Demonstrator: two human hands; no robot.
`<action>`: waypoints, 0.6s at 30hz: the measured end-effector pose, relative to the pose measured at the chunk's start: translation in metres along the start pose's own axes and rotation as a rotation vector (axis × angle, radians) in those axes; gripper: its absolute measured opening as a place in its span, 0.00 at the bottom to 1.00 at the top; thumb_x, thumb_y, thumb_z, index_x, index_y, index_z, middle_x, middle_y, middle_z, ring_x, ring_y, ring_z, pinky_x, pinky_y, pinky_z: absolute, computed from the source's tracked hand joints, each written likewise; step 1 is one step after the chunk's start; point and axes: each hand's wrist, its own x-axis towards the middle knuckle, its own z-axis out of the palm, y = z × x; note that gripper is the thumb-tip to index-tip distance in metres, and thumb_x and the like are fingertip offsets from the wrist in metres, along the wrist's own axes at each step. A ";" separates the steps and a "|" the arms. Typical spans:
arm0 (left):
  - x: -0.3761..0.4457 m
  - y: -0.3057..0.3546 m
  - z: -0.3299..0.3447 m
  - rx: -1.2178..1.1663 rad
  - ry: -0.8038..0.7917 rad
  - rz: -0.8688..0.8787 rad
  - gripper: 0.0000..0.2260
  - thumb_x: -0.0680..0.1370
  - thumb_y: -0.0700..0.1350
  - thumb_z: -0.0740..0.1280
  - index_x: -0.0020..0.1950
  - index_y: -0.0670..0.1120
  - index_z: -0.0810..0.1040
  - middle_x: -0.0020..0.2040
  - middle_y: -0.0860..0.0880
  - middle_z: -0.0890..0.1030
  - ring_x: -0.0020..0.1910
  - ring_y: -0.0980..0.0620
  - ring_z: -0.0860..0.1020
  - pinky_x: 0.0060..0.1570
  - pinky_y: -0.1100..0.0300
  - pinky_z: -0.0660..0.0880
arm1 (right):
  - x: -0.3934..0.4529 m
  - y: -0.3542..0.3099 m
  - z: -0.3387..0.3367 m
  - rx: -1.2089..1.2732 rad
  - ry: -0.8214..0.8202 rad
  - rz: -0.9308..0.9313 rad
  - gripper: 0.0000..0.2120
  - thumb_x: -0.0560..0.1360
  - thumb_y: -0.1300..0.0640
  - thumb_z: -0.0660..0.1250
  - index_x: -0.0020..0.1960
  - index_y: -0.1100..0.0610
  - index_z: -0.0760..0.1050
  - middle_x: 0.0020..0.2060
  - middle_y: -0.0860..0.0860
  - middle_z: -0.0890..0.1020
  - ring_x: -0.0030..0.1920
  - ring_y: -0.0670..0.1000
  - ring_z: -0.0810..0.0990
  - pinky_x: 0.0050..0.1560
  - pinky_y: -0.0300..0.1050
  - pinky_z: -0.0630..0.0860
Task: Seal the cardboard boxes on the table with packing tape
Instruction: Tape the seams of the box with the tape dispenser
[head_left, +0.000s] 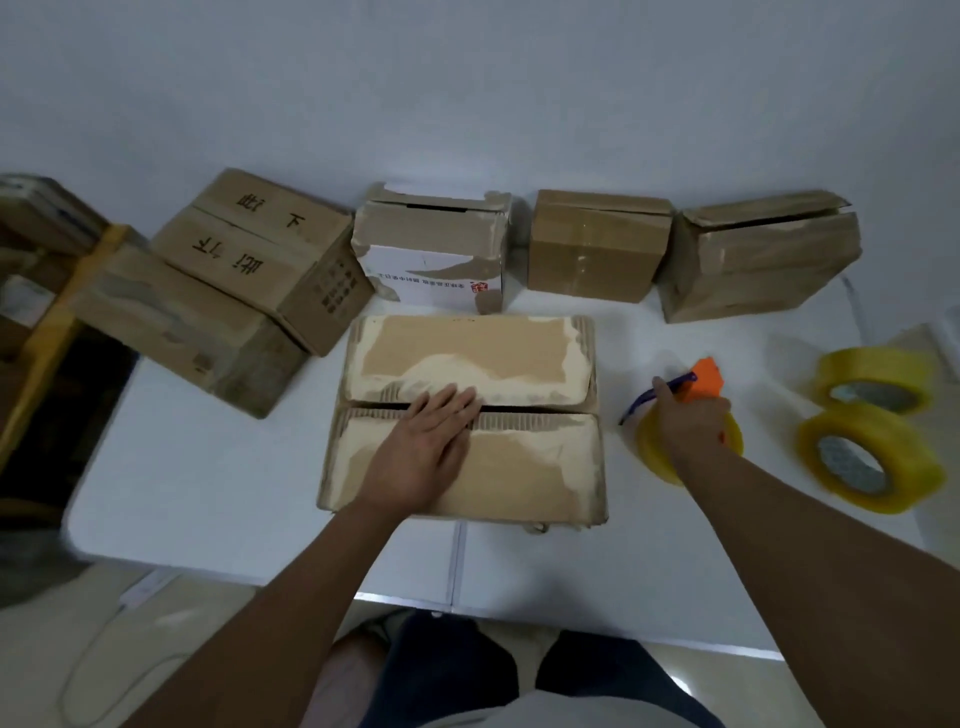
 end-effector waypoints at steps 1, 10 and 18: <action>0.000 0.001 0.000 0.009 0.002 0.004 0.20 0.83 0.48 0.55 0.73 0.45 0.73 0.73 0.48 0.73 0.75 0.48 0.67 0.75 0.50 0.60 | -0.002 -0.004 0.004 -0.015 -0.001 0.040 0.41 0.71 0.43 0.73 0.73 0.61 0.57 0.66 0.61 0.71 0.64 0.64 0.72 0.62 0.57 0.68; -0.002 0.005 0.000 0.018 0.013 -0.007 0.20 0.83 0.47 0.56 0.73 0.44 0.73 0.73 0.48 0.72 0.75 0.48 0.66 0.75 0.51 0.59 | 0.001 0.007 0.001 0.103 0.037 0.074 0.27 0.81 0.44 0.59 0.74 0.59 0.63 0.62 0.55 0.72 0.66 0.58 0.71 0.67 0.53 0.65; -0.002 0.002 -0.001 0.005 0.002 0.007 0.20 0.83 0.48 0.54 0.73 0.45 0.72 0.74 0.49 0.71 0.76 0.50 0.65 0.75 0.51 0.59 | -0.012 0.015 -0.021 -0.069 -0.023 -0.150 0.22 0.79 0.51 0.65 0.63 0.68 0.69 0.52 0.66 0.79 0.55 0.66 0.78 0.54 0.57 0.73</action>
